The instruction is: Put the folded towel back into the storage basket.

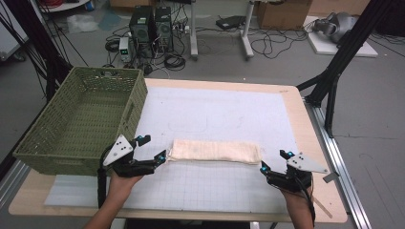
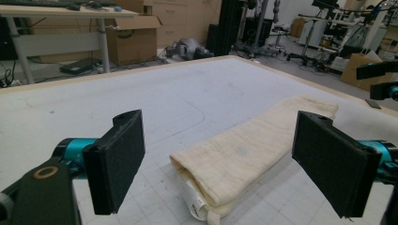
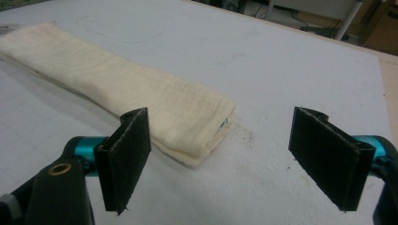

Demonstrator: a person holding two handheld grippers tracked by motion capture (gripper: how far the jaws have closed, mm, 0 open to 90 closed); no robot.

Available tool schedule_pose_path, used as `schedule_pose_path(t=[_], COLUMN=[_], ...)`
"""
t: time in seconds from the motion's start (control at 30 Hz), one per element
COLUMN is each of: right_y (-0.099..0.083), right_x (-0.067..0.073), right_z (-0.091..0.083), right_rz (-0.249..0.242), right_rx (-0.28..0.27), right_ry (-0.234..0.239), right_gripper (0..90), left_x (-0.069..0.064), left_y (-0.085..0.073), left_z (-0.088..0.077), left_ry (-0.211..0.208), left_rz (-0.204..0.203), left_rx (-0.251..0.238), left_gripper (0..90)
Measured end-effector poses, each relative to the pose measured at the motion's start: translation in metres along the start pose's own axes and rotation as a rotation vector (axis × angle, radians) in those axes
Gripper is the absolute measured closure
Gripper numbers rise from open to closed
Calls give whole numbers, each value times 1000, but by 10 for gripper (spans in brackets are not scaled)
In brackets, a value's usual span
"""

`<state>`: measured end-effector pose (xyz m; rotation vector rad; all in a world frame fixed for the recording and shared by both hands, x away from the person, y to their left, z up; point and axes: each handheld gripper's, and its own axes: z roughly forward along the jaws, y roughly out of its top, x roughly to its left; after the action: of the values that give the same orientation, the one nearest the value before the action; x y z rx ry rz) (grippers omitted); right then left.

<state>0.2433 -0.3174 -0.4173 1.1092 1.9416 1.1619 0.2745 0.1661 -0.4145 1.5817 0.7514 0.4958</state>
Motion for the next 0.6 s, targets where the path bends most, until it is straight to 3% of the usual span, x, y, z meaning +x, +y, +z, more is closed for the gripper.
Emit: schedule_pose_path(t=[0.6], right_y=[1], right_x=[-2], right_z=[-1], right_rz=[14], right_rx=[-16], right_ry=[-15], right_gripper=[200], left_x=[0], left_y=[0], left_z=[-2], left_ry=[-7], left_rz=[0], left_rx=[1], left_gripper=[179])
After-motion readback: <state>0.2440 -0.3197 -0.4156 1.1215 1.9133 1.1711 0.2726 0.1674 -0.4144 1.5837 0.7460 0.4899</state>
